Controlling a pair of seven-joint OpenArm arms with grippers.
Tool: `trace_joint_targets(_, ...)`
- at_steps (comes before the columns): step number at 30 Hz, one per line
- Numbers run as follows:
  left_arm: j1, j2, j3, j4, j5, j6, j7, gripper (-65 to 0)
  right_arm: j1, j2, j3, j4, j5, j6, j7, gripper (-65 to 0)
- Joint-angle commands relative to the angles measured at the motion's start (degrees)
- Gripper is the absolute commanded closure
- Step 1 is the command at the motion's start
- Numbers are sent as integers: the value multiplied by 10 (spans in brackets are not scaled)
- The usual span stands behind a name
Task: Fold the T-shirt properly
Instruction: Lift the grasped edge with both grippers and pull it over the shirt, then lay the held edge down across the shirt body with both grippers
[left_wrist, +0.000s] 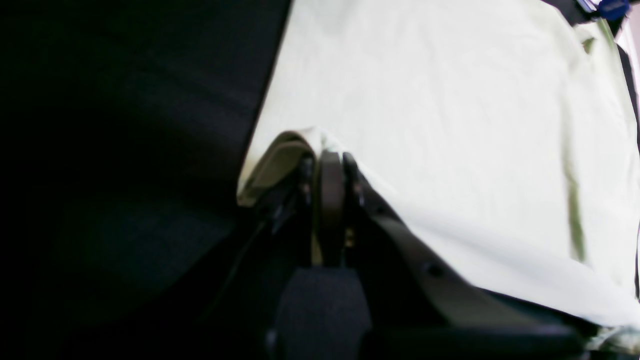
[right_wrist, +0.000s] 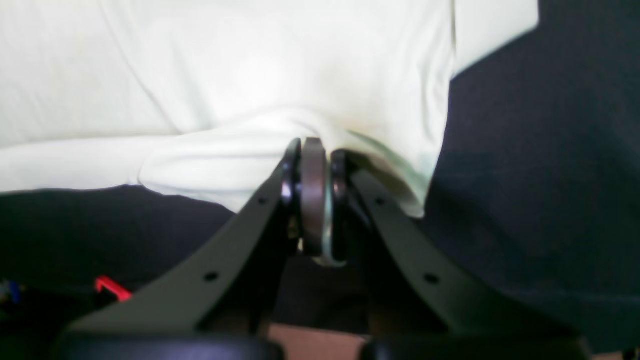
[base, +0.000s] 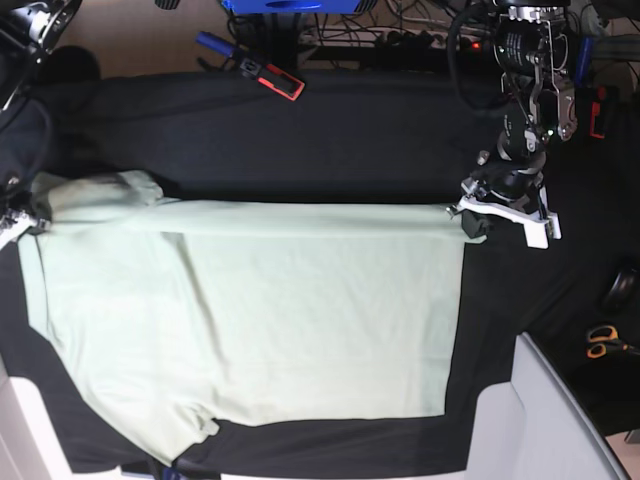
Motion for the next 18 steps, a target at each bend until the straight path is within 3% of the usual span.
trace_joint_targets(1, -11, -6, -2, 3, -1, -4, -14, 0, 10, 13, 2, 3, 7, 1, 16, 0)
trace_joint_targets(10, -74, -6, -1, -56, -1, -4, -14, 0, 36, 15, -77, -73, 7, 1, 100, 0)
trace_joint_targets(18, -114, -6, 4, -128, 1, -4, -16, 0, 56, 26, -95, -125, 6, 1, 135, 0)
